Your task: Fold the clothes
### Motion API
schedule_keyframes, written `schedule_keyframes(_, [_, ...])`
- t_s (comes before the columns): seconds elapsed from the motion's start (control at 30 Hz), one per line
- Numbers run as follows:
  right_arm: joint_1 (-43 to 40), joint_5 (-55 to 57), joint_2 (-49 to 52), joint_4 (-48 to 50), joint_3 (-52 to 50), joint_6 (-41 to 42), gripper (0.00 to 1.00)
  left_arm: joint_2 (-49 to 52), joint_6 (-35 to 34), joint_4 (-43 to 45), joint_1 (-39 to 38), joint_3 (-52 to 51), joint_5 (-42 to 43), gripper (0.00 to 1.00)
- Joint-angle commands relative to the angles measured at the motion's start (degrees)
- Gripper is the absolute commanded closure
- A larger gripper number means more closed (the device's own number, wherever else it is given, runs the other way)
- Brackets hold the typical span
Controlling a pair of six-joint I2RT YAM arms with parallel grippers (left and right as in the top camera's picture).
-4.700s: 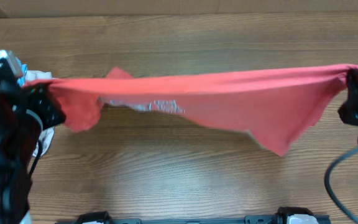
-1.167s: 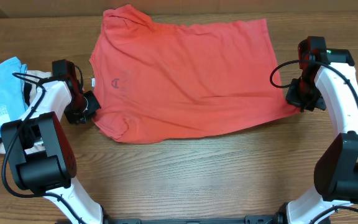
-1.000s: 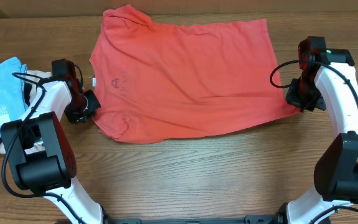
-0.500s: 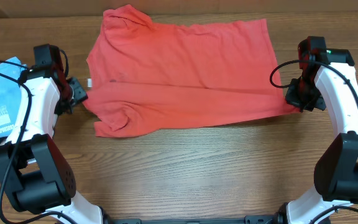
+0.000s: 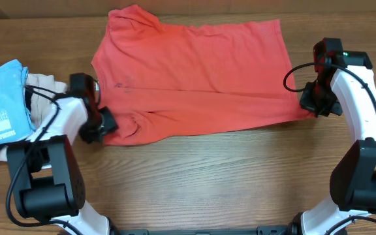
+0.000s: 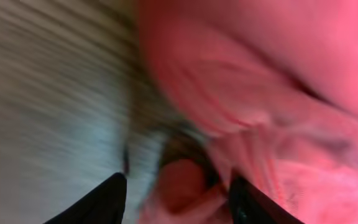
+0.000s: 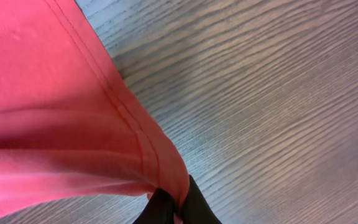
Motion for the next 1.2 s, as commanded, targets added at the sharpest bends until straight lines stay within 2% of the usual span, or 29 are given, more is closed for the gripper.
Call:
schedule_keyframes(0.0, [-0.59,0.31,-0.90,0.15,0.02,0.44,0.96,-0.35,0.59,4.42,-2.43,-3.45,2.25,0.45])
schedule_keyframes(0.07, [-0.59,0.31,-0.90,0.17,0.02,0.44,0.96,-0.35,0.39,4.15,-3.08,-3.74,2.34,0.56])
schedule_keyframes(0.13, [-0.59,0.31,-0.90,0.17,0.02,0.44,0.96,-0.37,0.42,1.38,-3.50,-3.72,4.94,0.79])
schedule_keyframes(0.17, [-0.59,0.31,-0.90,0.15,0.02,0.44,0.96,-0.37,0.42,-0.61,-3.50,-3.69,7.30,0.94])
schedule_keyframes(0.2, [-0.59,0.31,-0.90,0.13,0.02,0.44,0.96,-0.37,0.42,-2.82,-3.50,-3.69,9.77,0.96])
schedule_keyframes(0.27, [-0.59,0.31,-0.90,0.11,0.02,0.44,0.96,-0.37,1.38,-10.03,-3.28,-3.69,18.23,0.96])
schedule_keyframes(0.4, [-0.59,0.33,-0.90,0.11,0.02,0.24,0.96,-0.37,14.56,-20.44,-3.26,-3.69,38.32,0.96])
schedule_keyframes(0.5, [-0.59,0.33,-0.90,0.13,0.02,0.20,0.96,-0.37,20.74,-25.68,-3.39,-3.69,47.41,0.96])
schedule_keyframes(0.53, [-0.59,0.33,-0.90,0.11,0.02,0.00,0.96,-0.37,24.48,-29.53,-3.45,-3.72,49.88,0.88])
schedule_keyframes(0.57, [-0.59,0.33,-0.90,0.13,0.02,0.00,0.96,-0.37,27.28,-32.41,-3.63,-3.72,49.94,0.75])
schedule_keyframes(0.77, [-0.59,0.31,-0.90,0.39,0.02,0.02,0.96,-0.37,29.86,-34.82,-6.16,-4.00,49.57,0.74])
schedule_keyframes(0.83, [-0.59,0.31,-0.90,0.39,0.02,0.02,0.96,-0.37,29.53,-33.68,-6.95,-3.98,46.58,0.74])
schedule_keyframes(0.93, [-0.59,0.28,-0.90,0.42,0.02,0.04,0.96,-0.37,24.22,-29.22,-7.23,-4.00,37.22,0.74])
schedule_keyframes(1.0, [-0.59,0.28,-0.90,0.35,0.02,0.04,0.96,-0.37,18.14,-25.18,-7.23,-4.00,29.73,0.74])
schedule_keyframes(1.07, [-0.59,0.31,-0.90,0.35,0.02,0.02,0.96,-0.37,16.24,-22.73,-7.23,-4.00,28.24,0.75])
schedule_keyframes(1.17, [-0.59,0.31,-0.90,0.37,0.02,0.04,0.96,-0.37,16.24,-22.93,-7.26,-3.98,30.05,0.90])
